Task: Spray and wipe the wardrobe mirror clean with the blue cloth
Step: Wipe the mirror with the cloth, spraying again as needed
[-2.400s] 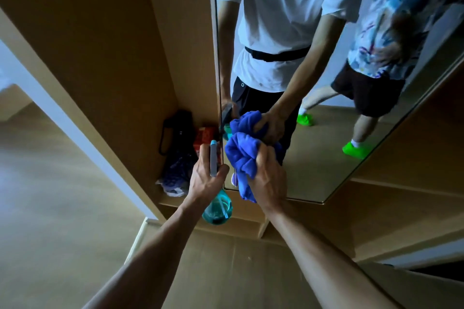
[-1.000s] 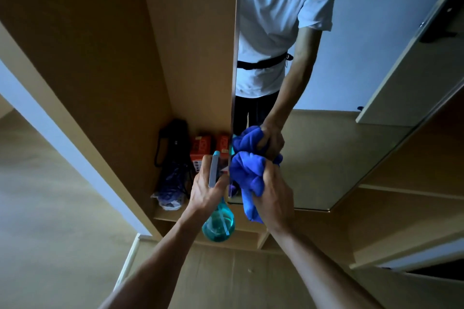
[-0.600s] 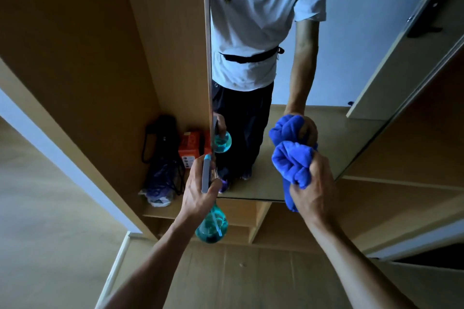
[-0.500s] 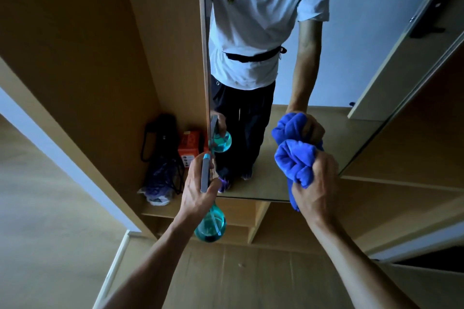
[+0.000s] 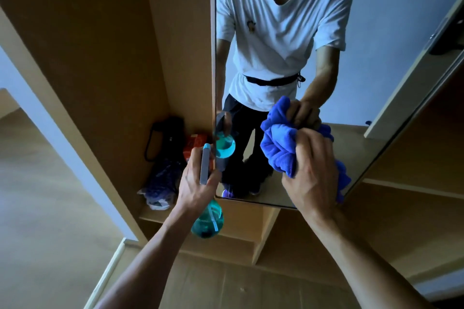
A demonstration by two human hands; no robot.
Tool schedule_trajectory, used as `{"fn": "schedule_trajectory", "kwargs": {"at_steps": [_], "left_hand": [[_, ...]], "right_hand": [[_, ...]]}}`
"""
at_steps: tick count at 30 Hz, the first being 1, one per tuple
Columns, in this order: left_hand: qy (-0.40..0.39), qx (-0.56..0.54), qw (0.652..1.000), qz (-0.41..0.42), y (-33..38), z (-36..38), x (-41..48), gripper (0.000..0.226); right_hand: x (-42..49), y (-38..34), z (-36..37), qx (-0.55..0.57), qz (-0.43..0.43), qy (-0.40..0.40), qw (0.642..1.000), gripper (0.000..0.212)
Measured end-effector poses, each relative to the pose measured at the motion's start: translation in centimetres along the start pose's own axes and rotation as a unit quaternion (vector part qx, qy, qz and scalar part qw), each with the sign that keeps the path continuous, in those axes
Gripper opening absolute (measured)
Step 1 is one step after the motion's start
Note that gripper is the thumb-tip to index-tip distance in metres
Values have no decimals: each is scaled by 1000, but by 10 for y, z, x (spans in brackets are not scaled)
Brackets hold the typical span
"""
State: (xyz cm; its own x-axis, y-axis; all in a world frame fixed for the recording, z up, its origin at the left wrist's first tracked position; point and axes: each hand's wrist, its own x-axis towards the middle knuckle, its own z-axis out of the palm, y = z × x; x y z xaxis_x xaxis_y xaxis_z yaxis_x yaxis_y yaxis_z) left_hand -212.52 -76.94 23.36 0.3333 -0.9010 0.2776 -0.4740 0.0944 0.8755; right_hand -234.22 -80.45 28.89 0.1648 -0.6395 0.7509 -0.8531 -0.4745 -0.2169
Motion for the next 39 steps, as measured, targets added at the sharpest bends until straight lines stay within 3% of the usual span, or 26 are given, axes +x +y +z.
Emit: {"fn": "schedule_trajectory", "kwargs": {"at_steps": [8,18,31,39], "left_hand": [[20,-49,996,73,-25,4,6,27],[13,-79,983,166,-58,7,14,15],[17,-124,968,218,-105,30,11,26],[1,-142,967,214,-108,33,16,17]], "right_hand": [[-1,-28,20,-82,-113,-16,990,63],[-16,-24,46,-110,-192,54,974,63],[-19,-13,72,-150,-256,114,948,27],[-15,-7,73,-116,-289,108,944,29]]}}
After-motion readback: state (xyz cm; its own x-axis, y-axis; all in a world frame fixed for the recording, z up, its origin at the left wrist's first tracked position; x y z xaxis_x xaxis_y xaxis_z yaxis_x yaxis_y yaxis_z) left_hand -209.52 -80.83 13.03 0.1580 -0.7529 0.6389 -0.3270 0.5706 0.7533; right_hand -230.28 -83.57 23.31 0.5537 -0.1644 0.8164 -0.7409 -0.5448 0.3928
